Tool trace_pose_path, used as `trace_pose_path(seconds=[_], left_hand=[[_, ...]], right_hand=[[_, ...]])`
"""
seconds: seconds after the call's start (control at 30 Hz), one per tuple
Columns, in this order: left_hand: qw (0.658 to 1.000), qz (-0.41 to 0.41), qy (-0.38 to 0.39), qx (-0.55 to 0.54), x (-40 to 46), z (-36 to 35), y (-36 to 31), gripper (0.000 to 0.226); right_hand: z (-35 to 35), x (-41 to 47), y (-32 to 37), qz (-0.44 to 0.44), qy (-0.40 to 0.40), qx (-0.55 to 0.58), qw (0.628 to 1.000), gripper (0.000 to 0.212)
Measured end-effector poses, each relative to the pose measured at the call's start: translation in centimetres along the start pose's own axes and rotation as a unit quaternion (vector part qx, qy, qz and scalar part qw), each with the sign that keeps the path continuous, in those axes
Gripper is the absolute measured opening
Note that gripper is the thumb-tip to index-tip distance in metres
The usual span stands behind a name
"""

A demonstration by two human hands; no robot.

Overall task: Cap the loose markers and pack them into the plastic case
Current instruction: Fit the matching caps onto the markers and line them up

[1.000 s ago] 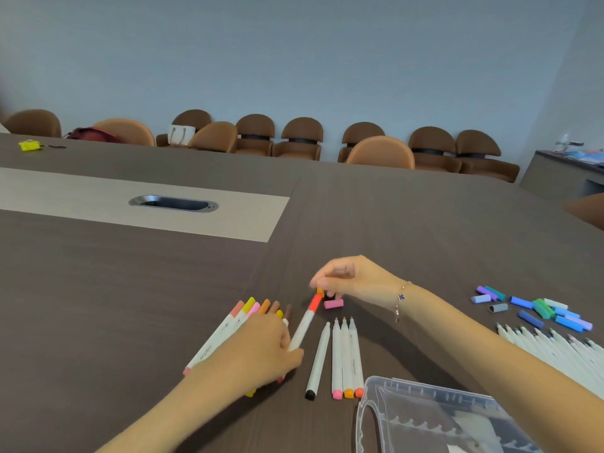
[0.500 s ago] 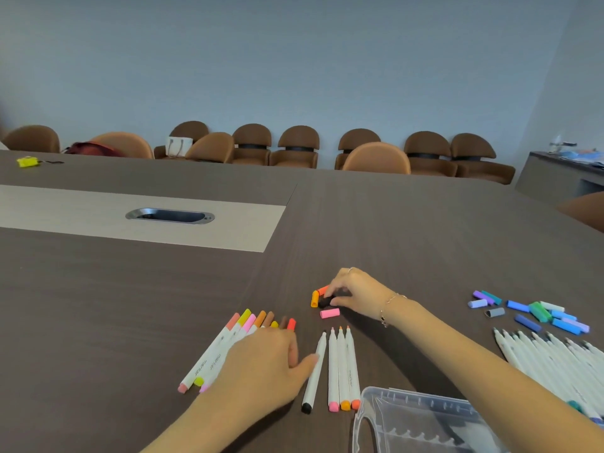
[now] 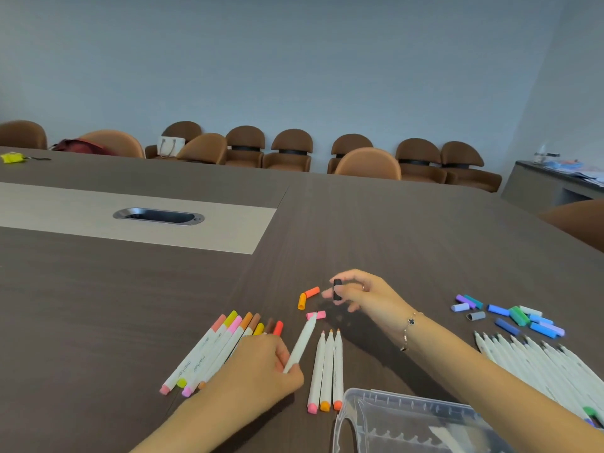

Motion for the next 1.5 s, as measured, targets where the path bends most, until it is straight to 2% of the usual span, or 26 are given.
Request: trace_pose_path(seconds=[0.13, 0.3, 0.5, 0.73, 0.97, 1.27, 1.37, 1.5], left_hand=[[0.999, -0.011, -0.013, -0.050, 0.1, 0.8, 0.0, 0.012], [0.996, -0.013, -0.026, -0.085, 0.2, 1.1, 0.4, 0.012], [0.996, -0.012, -0.029, -0.088, 0.7, 1.2, 1.0, 0.012], [0.997, -0.011, -0.022, -0.078, 0.7, 1.8, 1.0, 0.009], [0.998, -0.020, -0.015, -0.066, 0.9, 1.0, 1.1, 0.012], [0.998, -0.043, -0.021, -0.038, 0.8, 1.0, 0.9, 0.013], [0.993, -0.040, 0.043, -0.101, 0.6, 0.9, 0.5, 0.021], [0.965, 0.023, 0.113, -0.236, 0.5, 0.3, 0.1, 0.031]], right_hand=[[-1.3, -0.4, -0.1, -0.043, 0.022, 0.149, 0.988, 0.014], [-3.1, -1.1, 0.6, -0.045, 0.083, 0.154, 0.983, 0.025], [-2.8, -1.4, 1.4, -0.042, 0.059, 0.203, 0.976, 0.014], [-3.0, -2.1, 1.4, -0.034, 0.069, 0.127, 0.989, 0.021], [-2.6, -1.8, 1.2, -0.015, -0.011, 0.128, 0.992, 0.016], [-3.5, -2.1, 0.7, -0.017, 0.032, 0.062, 0.997, 0.024], [-3.5, -2.1, 1.0, -0.001, 0.019, 0.040, 0.999, 0.023], [-3.4, -2.2, 1.6, 0.029, 0.009, 0.047, 0.998, 0.019]])
Point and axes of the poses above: each hand's wrist, its own x-axis towards the middle knuckle, its own z-axis out of the back of the hand, y = z × x, the point moved 4 cm from there along x, towards the middle knuckle, and after that the axes turned 5 degrees about x, right-handed, at the moved point
